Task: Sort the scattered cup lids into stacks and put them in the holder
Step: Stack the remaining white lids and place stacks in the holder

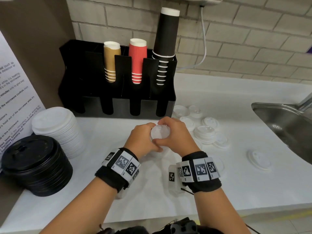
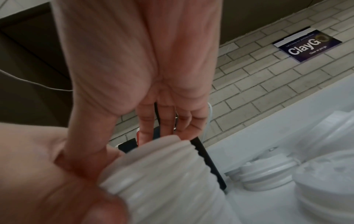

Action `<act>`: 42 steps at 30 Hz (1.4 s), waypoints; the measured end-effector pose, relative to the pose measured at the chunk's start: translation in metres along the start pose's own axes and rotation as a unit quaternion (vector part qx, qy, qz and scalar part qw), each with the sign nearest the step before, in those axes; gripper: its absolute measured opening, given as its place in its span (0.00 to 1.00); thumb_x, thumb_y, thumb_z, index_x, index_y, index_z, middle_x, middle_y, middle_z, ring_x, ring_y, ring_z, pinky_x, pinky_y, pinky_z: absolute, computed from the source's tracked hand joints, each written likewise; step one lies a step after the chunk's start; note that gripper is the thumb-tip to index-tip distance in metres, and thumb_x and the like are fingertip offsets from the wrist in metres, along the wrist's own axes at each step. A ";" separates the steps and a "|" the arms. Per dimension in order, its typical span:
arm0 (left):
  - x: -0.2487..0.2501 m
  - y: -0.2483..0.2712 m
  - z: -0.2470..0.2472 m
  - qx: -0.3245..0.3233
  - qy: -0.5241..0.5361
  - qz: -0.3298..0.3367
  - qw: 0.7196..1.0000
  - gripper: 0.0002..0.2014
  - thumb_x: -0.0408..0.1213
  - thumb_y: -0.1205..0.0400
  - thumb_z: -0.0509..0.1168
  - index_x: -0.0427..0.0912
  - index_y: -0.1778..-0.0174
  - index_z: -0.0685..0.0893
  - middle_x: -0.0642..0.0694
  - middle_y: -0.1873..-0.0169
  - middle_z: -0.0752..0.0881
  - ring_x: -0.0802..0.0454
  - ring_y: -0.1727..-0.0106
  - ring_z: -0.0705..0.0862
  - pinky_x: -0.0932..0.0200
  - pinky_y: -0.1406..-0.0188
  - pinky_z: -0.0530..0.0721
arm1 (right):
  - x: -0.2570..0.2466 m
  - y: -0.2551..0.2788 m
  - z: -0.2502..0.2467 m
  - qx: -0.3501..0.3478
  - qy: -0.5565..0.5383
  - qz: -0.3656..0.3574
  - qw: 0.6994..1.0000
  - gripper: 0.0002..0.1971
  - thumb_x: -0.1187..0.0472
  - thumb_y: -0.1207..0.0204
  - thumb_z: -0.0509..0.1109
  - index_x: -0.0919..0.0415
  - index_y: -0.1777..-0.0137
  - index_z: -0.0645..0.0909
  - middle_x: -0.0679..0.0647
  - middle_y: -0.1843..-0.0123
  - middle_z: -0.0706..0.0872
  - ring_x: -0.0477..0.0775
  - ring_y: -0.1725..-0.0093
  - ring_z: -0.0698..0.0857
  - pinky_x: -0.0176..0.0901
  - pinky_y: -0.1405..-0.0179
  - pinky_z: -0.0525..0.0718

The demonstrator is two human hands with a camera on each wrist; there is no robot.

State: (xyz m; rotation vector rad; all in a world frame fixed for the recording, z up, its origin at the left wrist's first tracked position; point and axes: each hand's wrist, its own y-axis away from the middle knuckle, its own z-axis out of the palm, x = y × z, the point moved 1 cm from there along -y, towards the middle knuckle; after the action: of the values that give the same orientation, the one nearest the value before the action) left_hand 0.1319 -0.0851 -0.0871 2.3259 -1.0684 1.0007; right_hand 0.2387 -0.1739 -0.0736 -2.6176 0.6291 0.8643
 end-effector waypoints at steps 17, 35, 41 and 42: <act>0.005 -0.006 -0.001 -0.046 -0.057 -0.001 0.997 0.33 0.50 0.33 0.80 0.48 0.33 0.79 0.48 0.40 0.83 0.46 0.37 0.79 0.47 0.35 0.78 | 0.062 0.009 -0.038 -0.132 0.183 0.264 0.938 0.37 0.48 0.28 0.76 0.55 0.22 0.66 0.61 0.26 0.70 0.65 0.25 0.69 0.55 0.30 0.72; 0.000 -0.002 0.003 -0.012 -0.041 -0.004 0.999 0.51 0.51 0.36 0.82 0.47 0.19 0.63 0.47 0.33 0.75 0.45 0.33 0.77 0.47 0.35 0.78 | 0.035 0.007 -0.040 -0.008 -0.144 0.035 0.989 0.19 0.58 0.33 0.81 0.45 0.43 0.82 0.43 0.45 0.83 0.43 0.53 0.81 0.25 0.58 0.77; -0.001 -0.004 0.003 -0.002 0.001 -0.006 1.000 0.65 0.46 0.38 0.84 0.45 0.15 0.43 0.45 0.38 0.79 0.46 0.39 0.80 0.56 0.43 0.78 | 0.027 0.005 -0.024 -0.024 -0.080 0.008 0.996 0.23 0.56 0.35 0.82 0.41 0.41 0.81 0.46 0.42 0.81 0.39 0.50 0.78 0.22 0.57 0.71; -0.001 -0.004 0.003 -0.001 0.004 -0.006 1.000 0.66 0.46 0.38 0.84 0.45 0.15 0.42 0.47 0.42 0.79 0.48 0.41 0.81 0.58 0.45 0.78 | 0.026 0.004 -0.023 -0.026 -0.074 0.006 0.997 0.24 0.56 0.36 0.82 0.41 0.41 0.81 0.47 0.43 0.80 0.40 0.50 0.78 0.20 0.57 0.71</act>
State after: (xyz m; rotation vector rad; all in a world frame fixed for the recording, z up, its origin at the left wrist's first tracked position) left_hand 0.1357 -0.0843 -0.0904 2.3219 -1.0513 1.0041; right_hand 0.2658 -0.1950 -0.0728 -2.5680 0.5915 1.0797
